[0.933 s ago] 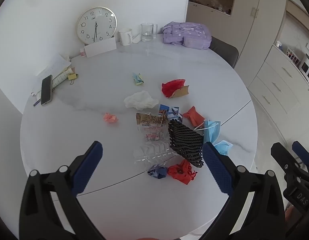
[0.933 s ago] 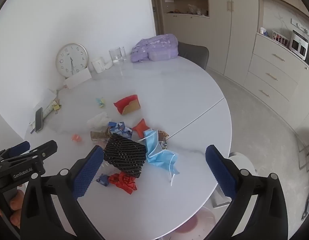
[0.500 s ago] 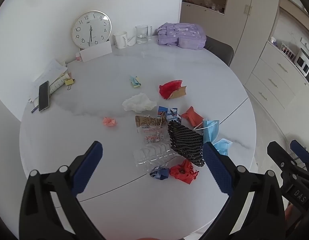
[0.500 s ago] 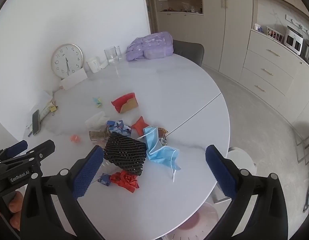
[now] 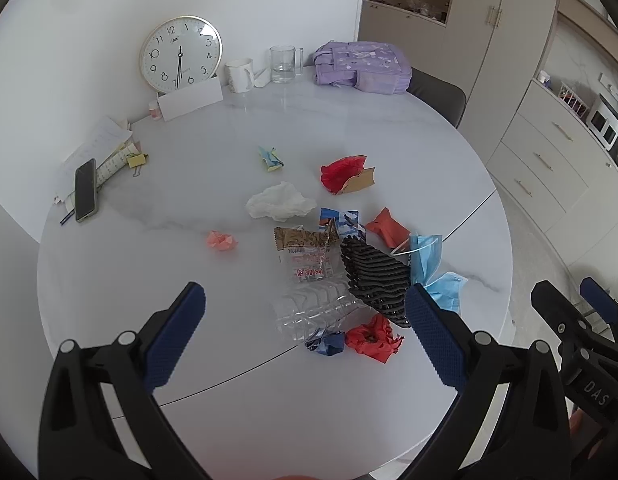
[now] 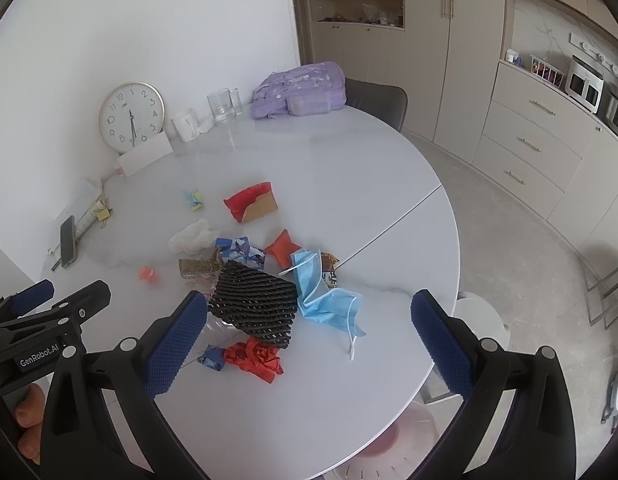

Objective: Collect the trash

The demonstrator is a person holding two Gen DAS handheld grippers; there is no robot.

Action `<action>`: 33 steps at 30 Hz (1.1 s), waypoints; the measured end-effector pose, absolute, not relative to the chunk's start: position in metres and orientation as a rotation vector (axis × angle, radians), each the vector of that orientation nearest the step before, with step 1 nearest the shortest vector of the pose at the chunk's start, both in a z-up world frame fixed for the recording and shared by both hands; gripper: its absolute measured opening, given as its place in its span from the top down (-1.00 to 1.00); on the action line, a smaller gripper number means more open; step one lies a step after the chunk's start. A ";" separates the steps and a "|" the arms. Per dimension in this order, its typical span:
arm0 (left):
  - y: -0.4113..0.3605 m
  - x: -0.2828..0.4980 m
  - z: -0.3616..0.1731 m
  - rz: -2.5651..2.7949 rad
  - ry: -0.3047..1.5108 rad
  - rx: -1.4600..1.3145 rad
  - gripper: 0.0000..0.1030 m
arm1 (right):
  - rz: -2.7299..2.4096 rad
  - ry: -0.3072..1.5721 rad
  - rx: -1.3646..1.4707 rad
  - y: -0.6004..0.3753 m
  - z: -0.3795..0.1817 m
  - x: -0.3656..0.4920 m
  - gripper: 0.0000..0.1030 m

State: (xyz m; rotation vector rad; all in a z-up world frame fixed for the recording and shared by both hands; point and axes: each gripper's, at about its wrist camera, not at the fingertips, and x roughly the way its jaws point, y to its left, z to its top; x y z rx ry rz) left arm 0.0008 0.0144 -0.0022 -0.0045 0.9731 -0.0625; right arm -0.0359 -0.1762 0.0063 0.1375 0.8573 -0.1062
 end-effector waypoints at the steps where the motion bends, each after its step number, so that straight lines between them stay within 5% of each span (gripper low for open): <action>1: 0.015 0.001 -0.002 -0.062 0.973 -0.004 -0.85 | -0.107 0.856 0.135 -0.175 0.007 -0.036 -0.96; 33: 0.019 0.006 -0.001 -0.061 0.979 -0.001 -0.85 | -0.101 0.871 0.118 -0.169 0.009 -0.030 -0.96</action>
